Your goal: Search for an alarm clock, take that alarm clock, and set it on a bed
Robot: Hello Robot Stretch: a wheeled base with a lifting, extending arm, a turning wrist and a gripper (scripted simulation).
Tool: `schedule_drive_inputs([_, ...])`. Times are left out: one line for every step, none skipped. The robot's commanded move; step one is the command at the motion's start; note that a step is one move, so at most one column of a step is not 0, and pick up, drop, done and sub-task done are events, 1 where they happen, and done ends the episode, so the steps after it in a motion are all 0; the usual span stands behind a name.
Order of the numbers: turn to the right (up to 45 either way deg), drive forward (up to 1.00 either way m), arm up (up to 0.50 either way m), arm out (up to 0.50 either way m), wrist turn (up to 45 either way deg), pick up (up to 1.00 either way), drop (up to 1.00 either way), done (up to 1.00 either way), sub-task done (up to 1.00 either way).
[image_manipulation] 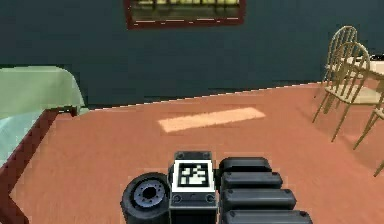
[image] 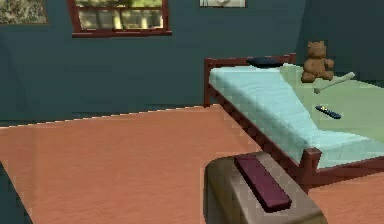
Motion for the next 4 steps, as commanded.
schedule_drive_inputs([0.0,1.00,0.00,0.00,0.0,0.00,0.00,0.00,0.00])
schedule_drive_inputs([0.0,1.00,0.00,0.00,0.0,0.00,0.00,0.00,0.00])
schedule_drive_inputs([-18.0,0.00,0.00,0.00,0.0,0.00,0.00,0.00,0.00])
schedule_drive_inputs([0.0,0.10,0.00,0.00,0.0,0.00,0.00,0.00,0.00])
